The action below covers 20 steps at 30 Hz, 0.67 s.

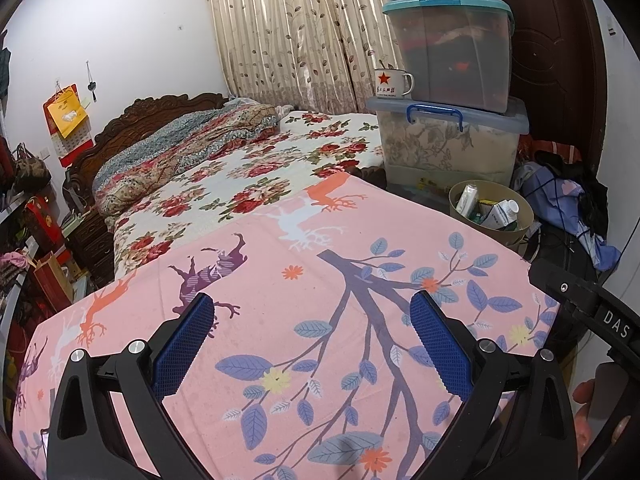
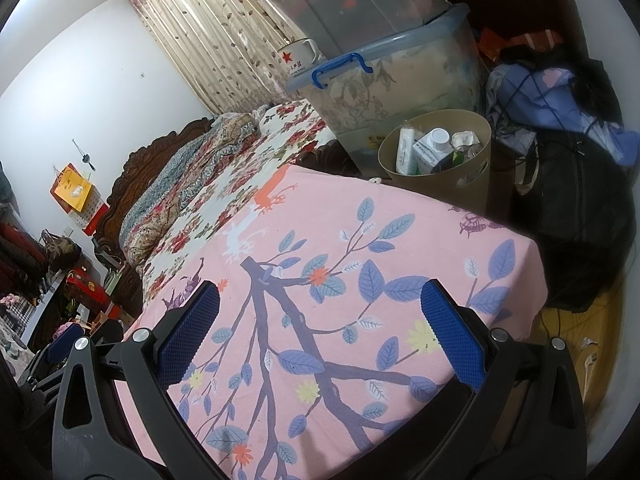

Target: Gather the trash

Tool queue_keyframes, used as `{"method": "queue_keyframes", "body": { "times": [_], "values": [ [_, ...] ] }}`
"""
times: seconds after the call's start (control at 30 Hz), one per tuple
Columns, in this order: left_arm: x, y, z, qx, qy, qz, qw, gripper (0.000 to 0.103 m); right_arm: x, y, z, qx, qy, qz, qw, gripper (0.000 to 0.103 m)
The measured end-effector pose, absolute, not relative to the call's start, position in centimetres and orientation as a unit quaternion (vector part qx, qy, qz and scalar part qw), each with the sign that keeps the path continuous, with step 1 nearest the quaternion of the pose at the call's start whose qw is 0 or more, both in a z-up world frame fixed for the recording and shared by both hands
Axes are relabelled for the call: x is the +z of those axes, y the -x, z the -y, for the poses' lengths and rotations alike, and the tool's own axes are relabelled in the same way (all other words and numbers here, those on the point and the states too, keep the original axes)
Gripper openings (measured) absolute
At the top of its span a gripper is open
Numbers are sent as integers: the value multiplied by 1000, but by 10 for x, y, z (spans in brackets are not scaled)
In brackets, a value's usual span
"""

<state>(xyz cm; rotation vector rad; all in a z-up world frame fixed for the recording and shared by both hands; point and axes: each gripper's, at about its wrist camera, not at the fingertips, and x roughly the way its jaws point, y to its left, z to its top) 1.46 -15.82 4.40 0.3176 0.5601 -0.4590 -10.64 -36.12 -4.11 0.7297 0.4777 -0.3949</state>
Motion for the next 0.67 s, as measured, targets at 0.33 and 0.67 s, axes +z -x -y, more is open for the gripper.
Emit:
{"method": "queue_keyframes", "body": {
  "times": [0.33,0.67],
  "values": [
    [42,-14,153,-228,-156,-271,922,94,-41,106,361,-190,-351,-230,887,100],
    [42,-15,150,-232,-154,-276,920,94,-43,106,361,-190,-352,-230,887,100]
  ]
}}
